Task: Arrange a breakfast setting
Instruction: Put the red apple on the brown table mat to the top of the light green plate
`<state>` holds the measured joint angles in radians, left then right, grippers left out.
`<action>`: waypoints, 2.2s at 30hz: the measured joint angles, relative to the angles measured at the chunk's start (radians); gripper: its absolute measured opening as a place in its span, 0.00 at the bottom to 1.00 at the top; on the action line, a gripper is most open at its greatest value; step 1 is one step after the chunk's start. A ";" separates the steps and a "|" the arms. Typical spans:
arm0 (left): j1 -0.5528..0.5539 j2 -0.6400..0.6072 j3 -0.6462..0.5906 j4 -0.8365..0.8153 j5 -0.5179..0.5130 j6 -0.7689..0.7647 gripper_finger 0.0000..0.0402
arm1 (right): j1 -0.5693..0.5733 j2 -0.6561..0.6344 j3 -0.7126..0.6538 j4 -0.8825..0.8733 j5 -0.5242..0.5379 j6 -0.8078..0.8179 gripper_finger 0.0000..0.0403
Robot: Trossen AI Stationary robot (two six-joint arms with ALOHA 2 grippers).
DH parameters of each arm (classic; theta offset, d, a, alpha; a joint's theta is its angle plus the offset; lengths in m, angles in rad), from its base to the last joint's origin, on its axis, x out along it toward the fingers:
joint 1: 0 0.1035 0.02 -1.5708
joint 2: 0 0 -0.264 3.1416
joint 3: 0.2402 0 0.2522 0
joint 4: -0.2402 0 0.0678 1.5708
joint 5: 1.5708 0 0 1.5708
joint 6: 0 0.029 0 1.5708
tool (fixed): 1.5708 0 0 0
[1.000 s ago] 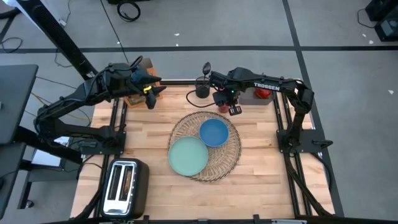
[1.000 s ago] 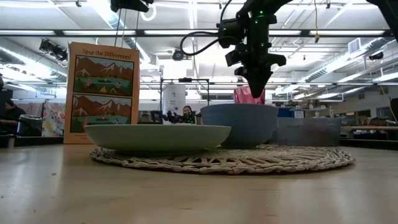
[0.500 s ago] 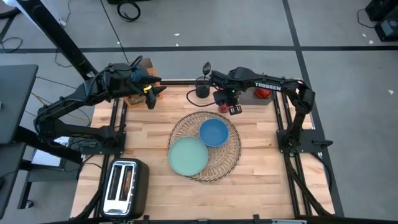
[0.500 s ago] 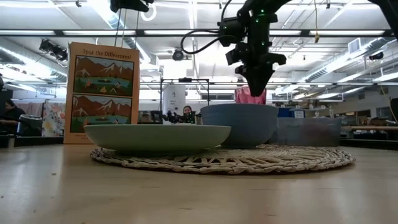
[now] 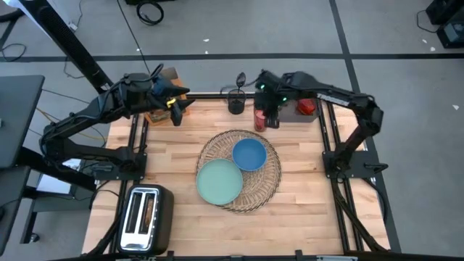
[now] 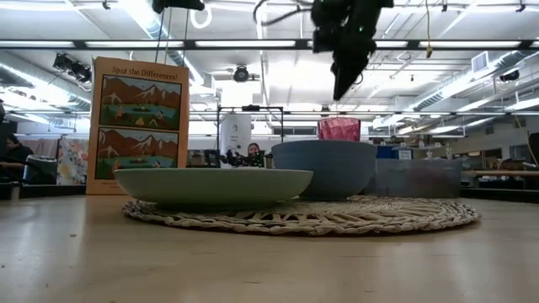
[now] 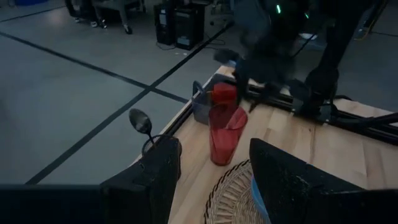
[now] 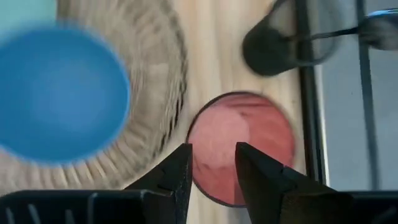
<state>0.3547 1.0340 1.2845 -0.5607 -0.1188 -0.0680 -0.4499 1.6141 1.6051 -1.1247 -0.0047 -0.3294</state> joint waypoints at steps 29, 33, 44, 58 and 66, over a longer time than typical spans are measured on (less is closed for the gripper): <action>-0.064 -0.001 0.000 -0.001 0.137 -0.029 0.51 | -0.558 0.283 -0.040 -0.043 0.181 0.452 0.41; -0.080 -0.009 0.000 -0.009 0.137 -0.057 0.51 | -0.570 0.325 -0.040 -0.080 0.215 0.424 0.41; -0.089 -0.008 0.000 -0.007 0.133 -0.086 0.51 | -0.606 0.401 -0.041 -0.073 0.254 0.355 0.41; -0.089 -0.008 0.000 -0.005 0.110 -0.131 0.51 | -0.626 0.414 -0.042 -0.075 0.197 0.359 0.37; -0.089 -0.008 0.000 0.007 0.085 -0.121 0.51 | -0.625 0.386 -0.042 -0.123 0.180 0.354 0.35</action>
<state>0.2661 1.0260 1.2843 -0.5537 -0.0338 -0.1887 -1.0748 1.9999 1.5635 -1.2478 0.1755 0.0249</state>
